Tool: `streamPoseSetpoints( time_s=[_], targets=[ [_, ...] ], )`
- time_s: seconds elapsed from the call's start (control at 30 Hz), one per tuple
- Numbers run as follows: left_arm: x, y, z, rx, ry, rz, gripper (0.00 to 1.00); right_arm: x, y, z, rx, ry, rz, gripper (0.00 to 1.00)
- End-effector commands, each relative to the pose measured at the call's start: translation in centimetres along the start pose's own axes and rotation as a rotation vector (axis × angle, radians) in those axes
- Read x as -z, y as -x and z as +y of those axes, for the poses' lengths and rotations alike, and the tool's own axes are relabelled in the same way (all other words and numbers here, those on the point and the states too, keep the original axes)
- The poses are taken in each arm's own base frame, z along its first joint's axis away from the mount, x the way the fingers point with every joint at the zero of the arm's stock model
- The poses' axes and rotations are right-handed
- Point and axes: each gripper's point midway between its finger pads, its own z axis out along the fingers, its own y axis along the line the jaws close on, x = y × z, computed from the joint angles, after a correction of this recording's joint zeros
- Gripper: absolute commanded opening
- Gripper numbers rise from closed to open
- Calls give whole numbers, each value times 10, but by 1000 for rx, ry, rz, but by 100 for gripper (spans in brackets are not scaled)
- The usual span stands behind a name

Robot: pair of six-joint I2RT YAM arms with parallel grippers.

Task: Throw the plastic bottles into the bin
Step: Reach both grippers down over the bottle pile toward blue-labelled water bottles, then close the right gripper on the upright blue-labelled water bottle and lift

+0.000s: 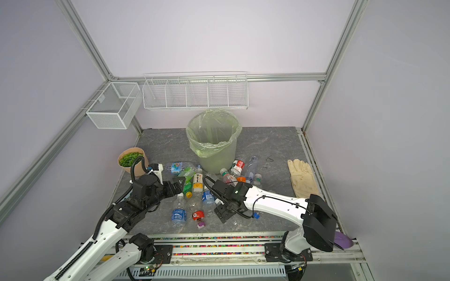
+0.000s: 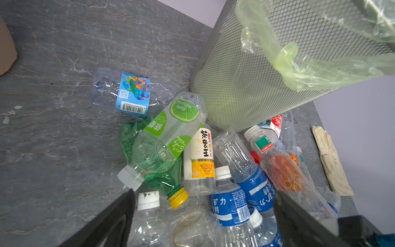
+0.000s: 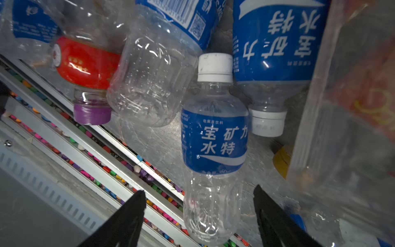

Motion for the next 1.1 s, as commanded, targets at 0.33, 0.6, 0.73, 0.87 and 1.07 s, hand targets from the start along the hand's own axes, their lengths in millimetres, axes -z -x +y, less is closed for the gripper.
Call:
streamPoseSetpoints(
  time_s=[0.33,0.6,0.73,0.87,1.07],
  targets=[
    [0,-8,10,22,39,15,100,-35,-10,-11,-51,-81,76,80],
    [3,-9,13,27,47,8,100,-50,-12,-18,-50,-136,103,76],
    [4,-9,14,28,51,6,100,-55,-14,-21,-56,-155,116,69],
    [4,-10,16,29,54,5,100,-57,-17,-23,-58,-163,121,66],
    [5,-10,16,34,52,3,100,-54,-18,-23,-57,-165,117,54]
  ],
)
